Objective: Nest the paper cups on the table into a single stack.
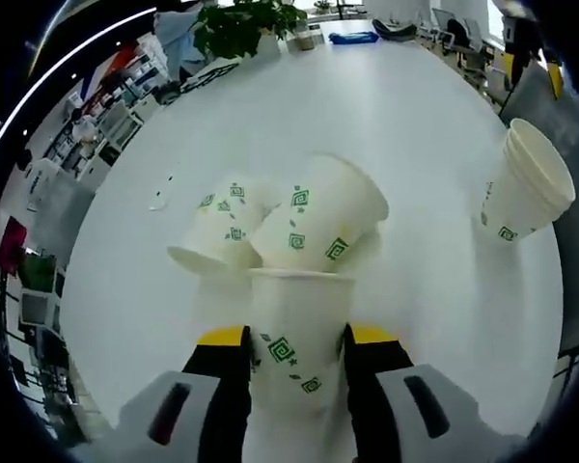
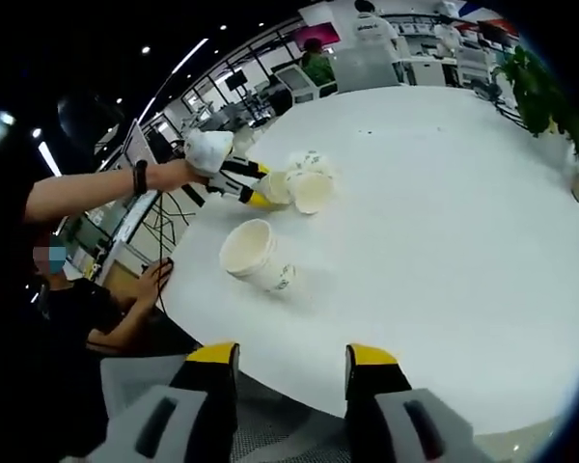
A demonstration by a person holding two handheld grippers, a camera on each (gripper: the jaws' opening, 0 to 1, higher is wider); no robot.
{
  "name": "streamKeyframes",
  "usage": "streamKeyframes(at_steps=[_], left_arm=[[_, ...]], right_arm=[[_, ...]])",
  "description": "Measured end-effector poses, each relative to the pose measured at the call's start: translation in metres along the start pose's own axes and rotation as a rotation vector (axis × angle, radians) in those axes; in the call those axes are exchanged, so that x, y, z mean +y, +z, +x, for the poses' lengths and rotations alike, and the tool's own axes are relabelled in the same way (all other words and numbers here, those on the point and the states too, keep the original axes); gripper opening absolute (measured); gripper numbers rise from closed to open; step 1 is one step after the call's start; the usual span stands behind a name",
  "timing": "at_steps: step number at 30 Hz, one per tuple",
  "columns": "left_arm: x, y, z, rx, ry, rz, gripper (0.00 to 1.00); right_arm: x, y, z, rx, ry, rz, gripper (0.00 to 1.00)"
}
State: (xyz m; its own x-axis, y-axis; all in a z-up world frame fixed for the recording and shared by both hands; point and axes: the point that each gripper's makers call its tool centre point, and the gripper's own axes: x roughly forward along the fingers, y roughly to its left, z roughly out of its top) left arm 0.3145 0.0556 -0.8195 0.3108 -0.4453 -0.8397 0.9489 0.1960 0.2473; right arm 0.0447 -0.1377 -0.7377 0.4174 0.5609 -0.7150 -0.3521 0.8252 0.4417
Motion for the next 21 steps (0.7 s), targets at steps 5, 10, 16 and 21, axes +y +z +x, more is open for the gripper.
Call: streamKeyframes(at_steps=[5,10,16,21], left_arm=[[-0.005,-0.006,-0.008,-0.012,0.015,-0.015,0.35],[-0.014,-0.015,-0.018,-0.038,0.027,-0.041,0.35],[-0.027,-0.018,-0.048,-0.083,0.048,-0.062,0.35],[-0.037,0.003,-0.074,-0.153,0.058,-0.026,0.35]], right_arm=[[0.004,0.007,0.005,-0.005,0.009,-0.014,0.42],[0.009,0.013,0.012,-0.004,0.022,-0.026,0.41],[0.016,0.023,0.017,0.010,0.039,-0.063,0.41],[0.015,0.042,0.019,0.000,0.041,-0.076,0.37]])
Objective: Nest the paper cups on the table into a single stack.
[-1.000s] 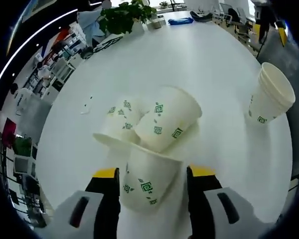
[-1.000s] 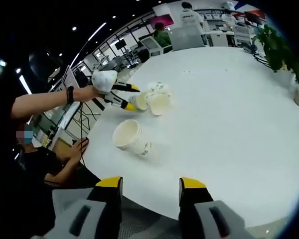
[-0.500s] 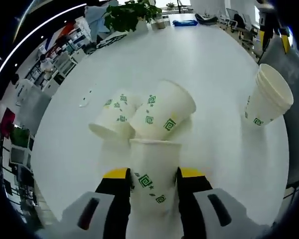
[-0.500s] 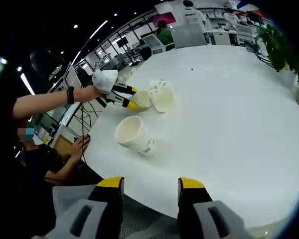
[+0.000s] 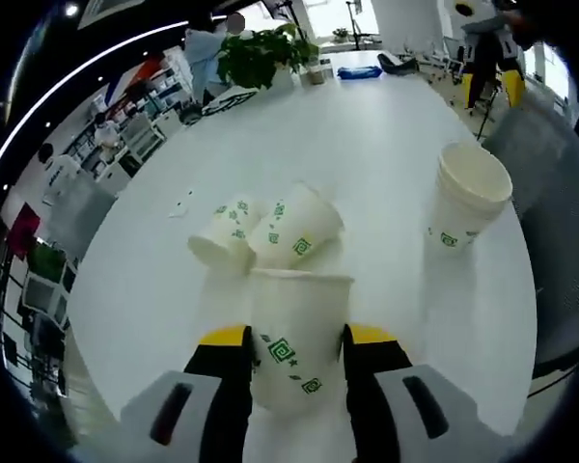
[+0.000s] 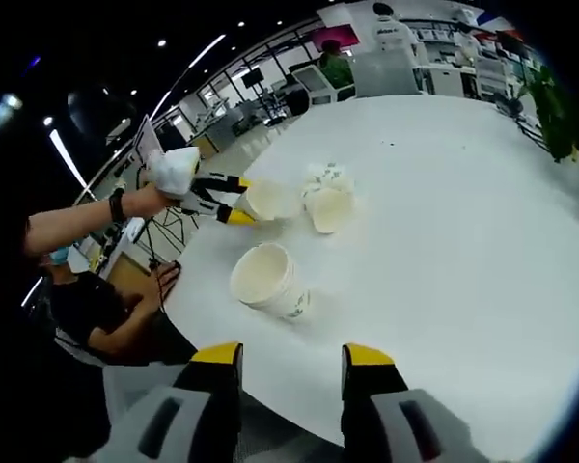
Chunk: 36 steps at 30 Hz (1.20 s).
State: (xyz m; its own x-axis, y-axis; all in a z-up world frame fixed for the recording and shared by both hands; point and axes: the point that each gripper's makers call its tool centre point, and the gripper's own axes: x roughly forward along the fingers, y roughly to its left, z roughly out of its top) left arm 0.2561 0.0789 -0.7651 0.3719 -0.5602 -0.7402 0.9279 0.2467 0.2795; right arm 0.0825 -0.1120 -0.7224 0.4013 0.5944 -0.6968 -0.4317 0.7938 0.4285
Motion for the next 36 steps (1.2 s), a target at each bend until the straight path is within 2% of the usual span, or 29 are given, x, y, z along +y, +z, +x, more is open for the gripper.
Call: streamKeyframes(at_steps=[1,3,5,14,19,26,30,36], left_arm=[[-0.004,0.010,-0.006,-0.030,-0.003,0.016,0.36],[-0.008,0.023,-0.015,-0.048,0.003,0.025,0.36],[-0.015,0.041,-0.025,-0.085,0.004,0.041,0.36],[-0.035,0.101,-0.043,-0.209,-0.028,0.080,0.36],[-0.056,0.129,-0.049,-0.261,-0.074,0.113,0.37],[-0.079,0.160,-0.059,-0.322,-0.115,0.123,0.38],[-0.094,0.170,-0.062,-0.333,-0.139,0.149,0.38],[-0.111,0.174,-0.063,-0.337,-0.165,0.176,0.38]], right_arm=[[-0.003,0.004,0.001,-0.005,0.001,0.001,0.36],[-0.002,0.012,0.000,-0.016,0.009,0.003,0.36],[-0.003,0.024,0.001,-0.027,0.013,-0.005,0.36],[0.000,0.064,0.002,-0.057,0.019,-0.059,0.35],[0.005,0.086,0.003,-0.088,0.028,-0.063,0.34],[0.013,0.098,0.007,-0.097,0.047,-0.092,0.34],[0.014,0.099,0.004,-0.101,0.056,-0.085,0.30],[0.017,0.097,0.003,-0.097,0.068,-0.090,0.22]])
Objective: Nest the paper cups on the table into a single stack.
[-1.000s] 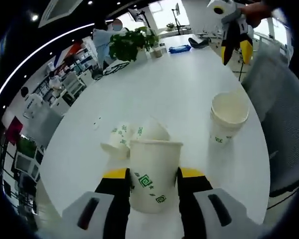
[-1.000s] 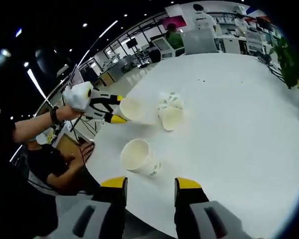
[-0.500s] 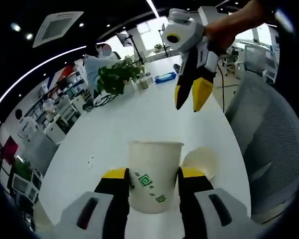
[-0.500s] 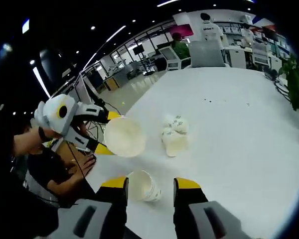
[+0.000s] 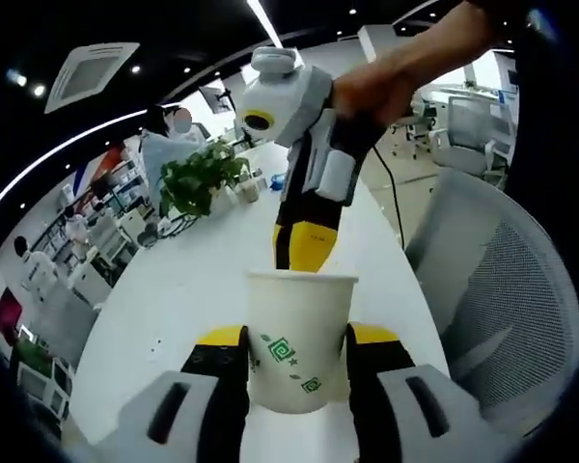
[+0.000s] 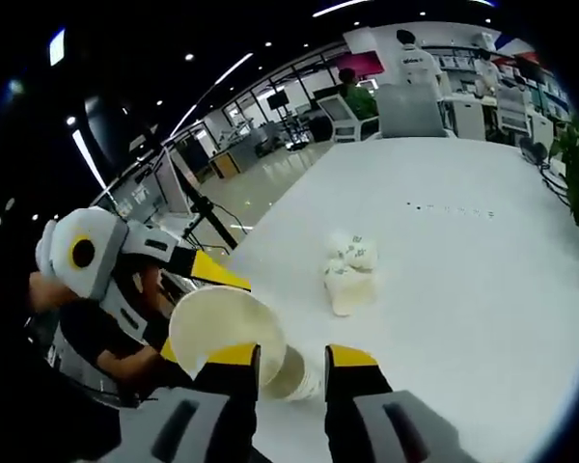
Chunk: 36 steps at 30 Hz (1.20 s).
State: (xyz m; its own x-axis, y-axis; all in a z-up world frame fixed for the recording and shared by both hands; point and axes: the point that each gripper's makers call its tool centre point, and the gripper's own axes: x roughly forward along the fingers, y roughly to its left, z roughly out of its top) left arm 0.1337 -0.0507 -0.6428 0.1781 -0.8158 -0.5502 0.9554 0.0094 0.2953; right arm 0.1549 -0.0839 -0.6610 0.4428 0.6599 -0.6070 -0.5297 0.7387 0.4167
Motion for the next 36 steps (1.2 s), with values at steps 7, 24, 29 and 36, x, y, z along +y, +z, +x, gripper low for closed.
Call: streamKeyframes(at_steps=[7,24,29,36], left_arm=[[-0.006,0.010,0.000,-0.015,-0.008,0.029,0.38],[-0.013,0.008,-0.001,-0.014,-0.014,0.025,0.39],[-0.015,0.001,-0.003,0.004,-0.012,0.015,0.42],[-0.016,-0.020,-0.011,0.044,0.008,-0.044,0.46]], right_arm=[[0.006,-0.001,0.001,0.011,0.018,-0.008,0.17],[0.014,0.000,0.005,0.022,0.038,-0.017,0.00],[0.016,-0.001,0.006,0.030,0.037,-0.026,0.00],[0.017,-0.001,0.011,0.038,0.029,-0.022,0.00]])
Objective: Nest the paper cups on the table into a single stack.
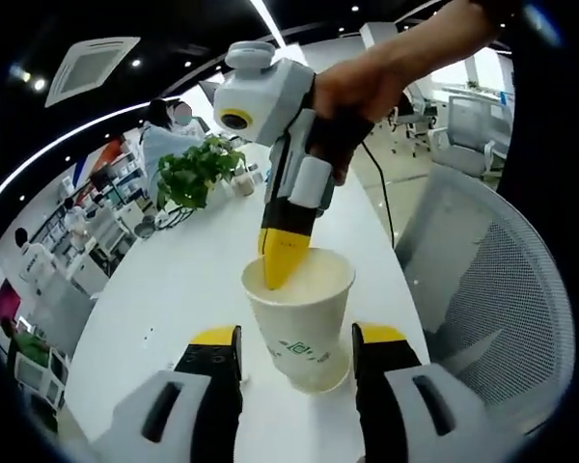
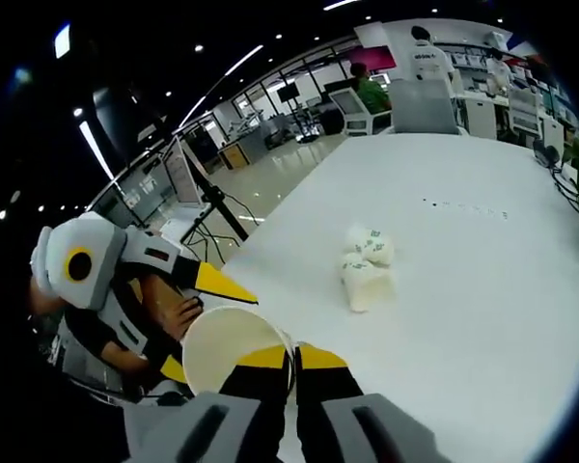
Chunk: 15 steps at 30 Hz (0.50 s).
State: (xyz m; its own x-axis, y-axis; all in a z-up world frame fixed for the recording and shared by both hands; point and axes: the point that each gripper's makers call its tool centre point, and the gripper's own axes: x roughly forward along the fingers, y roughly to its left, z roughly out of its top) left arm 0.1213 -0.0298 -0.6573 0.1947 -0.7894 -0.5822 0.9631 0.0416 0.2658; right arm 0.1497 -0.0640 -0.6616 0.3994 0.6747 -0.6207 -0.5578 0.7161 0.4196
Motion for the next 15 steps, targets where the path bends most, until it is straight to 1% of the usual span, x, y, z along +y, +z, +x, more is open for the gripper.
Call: streamKeyframes(at_steps=[4,8,15], left_arm=[[-0.001,-0.015,-0.005,0.028,0.011,-0.016,0.46],[0.000,-0.029,-0.013,0.043,0.036,-0.065,0.47],[-0.004,-0.055,-0.024,0.075,0.071,-0.136,0.46]], right_arm=[[0.000,-0.001,0.006,0.013,0.000,-0.009,0.00],[-0.002,-0.003,0.013,0.026,-0.004,-0.016,0.00],[-0.008,-0.011,0.021,0.058,-0.027,-0.020,0.01]])
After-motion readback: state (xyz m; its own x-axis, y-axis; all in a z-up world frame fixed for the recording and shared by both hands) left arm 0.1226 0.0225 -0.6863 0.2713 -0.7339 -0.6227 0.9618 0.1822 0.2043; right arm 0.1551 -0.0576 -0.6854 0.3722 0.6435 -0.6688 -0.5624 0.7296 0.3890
